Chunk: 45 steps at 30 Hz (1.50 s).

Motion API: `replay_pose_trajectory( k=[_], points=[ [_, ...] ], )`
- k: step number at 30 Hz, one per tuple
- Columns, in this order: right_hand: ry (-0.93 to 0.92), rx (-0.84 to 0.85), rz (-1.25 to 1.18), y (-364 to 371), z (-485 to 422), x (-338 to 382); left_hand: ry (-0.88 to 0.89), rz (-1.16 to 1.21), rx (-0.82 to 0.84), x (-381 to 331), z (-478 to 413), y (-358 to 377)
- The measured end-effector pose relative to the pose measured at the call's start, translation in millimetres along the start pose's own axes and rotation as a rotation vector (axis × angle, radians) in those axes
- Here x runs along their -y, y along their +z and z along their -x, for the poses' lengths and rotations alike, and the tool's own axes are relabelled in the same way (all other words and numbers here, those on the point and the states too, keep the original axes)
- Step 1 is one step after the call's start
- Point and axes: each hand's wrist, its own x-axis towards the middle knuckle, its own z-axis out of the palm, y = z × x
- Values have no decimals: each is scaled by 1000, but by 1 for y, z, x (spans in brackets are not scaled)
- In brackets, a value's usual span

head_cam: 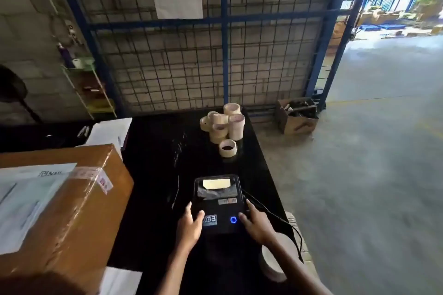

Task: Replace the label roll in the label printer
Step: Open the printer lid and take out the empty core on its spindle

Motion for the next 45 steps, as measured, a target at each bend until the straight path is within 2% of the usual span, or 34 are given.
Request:
replay_pose_trajectory(
  k=[2, 7, 13, 18, 23, 26, 32, 38, 45],
  points=[
    [6, -12, -107, 9, 4, -5, -64, 62, -16, 9, 6, 4],
    [76, -94, -269, 23, 16, -10, -98, 155, -83, 26, 22, 11],
    [84, -139, -193, 29, 24, -10, -83, 160, -177, 34, 32, 17],
    [57, -123, -80, 34, 20, -13, -17, 85, -191, 34, 32, 19],
    [81, -123, -155, 35, 16, -17, -3, 45, -208, 32, 30, 20],
    [72, -184, -286, 27, 11, -6, -8, 83, -228, 21, 25, 11],
    [-6, -310, -427, -15, -20, 46, 91, 292, -281, -40, -6, -23],
    [-62, -270, -365, -51, -69, 88, 130, 305, -212, -87, -56, -38],
    [-101, -219, -380, -59, -82, 87, 136, 300, -95, -88, -82, -44]
  ],
)
